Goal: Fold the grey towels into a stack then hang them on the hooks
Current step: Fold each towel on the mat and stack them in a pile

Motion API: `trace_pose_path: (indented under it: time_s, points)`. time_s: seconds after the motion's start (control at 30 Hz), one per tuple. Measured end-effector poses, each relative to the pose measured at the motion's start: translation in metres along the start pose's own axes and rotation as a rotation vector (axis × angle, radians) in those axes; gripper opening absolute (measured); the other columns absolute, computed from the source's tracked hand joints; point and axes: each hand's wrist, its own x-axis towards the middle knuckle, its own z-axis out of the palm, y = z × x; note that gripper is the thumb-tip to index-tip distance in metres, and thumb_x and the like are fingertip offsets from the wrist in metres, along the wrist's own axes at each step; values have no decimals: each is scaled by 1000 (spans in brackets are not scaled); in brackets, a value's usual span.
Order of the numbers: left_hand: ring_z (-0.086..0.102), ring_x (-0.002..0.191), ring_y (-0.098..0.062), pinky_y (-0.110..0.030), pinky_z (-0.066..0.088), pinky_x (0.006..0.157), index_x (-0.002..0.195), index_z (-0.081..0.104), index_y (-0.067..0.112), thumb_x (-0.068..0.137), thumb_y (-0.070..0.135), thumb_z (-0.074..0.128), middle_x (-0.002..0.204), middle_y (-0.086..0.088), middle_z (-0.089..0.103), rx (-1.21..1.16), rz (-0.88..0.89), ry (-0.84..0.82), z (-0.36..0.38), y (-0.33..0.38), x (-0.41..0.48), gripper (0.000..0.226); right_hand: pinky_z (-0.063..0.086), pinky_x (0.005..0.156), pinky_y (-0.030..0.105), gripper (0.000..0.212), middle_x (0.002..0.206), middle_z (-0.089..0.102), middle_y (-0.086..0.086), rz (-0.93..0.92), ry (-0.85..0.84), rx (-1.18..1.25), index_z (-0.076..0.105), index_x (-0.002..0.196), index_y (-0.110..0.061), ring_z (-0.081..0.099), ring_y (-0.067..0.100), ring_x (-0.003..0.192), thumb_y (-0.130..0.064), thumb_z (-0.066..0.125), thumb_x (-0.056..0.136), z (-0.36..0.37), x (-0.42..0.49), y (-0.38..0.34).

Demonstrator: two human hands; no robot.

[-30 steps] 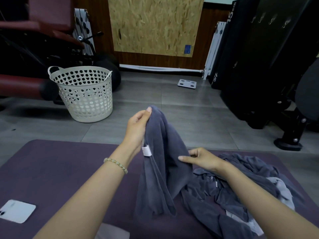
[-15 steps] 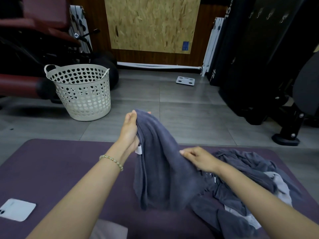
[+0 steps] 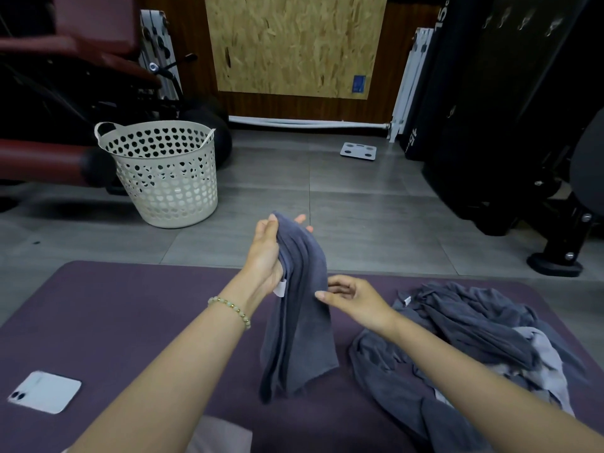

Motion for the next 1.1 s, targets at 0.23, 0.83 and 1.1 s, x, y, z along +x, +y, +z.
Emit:
trace_pose_path:
  time_s: [0.23, 0.83, 1.1]
  points:
    - [43, 58, -10, -22, 46, 61, 84, 34, 22, 101, 43, 31, 70, 2, 42, 487, 229, 88, -10, 2, 7, 27, 42, 65, 9, 22, 63, 64, -17, -32, -60, -52, 62, 74, -11, 54, -8, 63, -8, 55, 94, -8, 2, -18]
    - [20, 50, -6, -22, 20, 47, 57, 25, 21, 88, 26, 66, 55, 5, 21, 1052, 343, -124, -40, 24, 8, 52, 54, 80, 28, 39, 96, 74, 10, 254, -205, -68, 76, 93, -9, 70, 18, 89, -40, 74, 69, -66, -8, -28]
    - [32, 51, -9, -21, 29, 49, 61, 29, 22, 87, 38, 65, 57, -1, 33, 814, 344, 55, -29, 23, 22, 47, 54, 84, 32, 45, 94, 74, 10, 275, -61, -172, 75, 94, -7, 70, 23, 87, -38, 82, 62, -125, -18, -12]
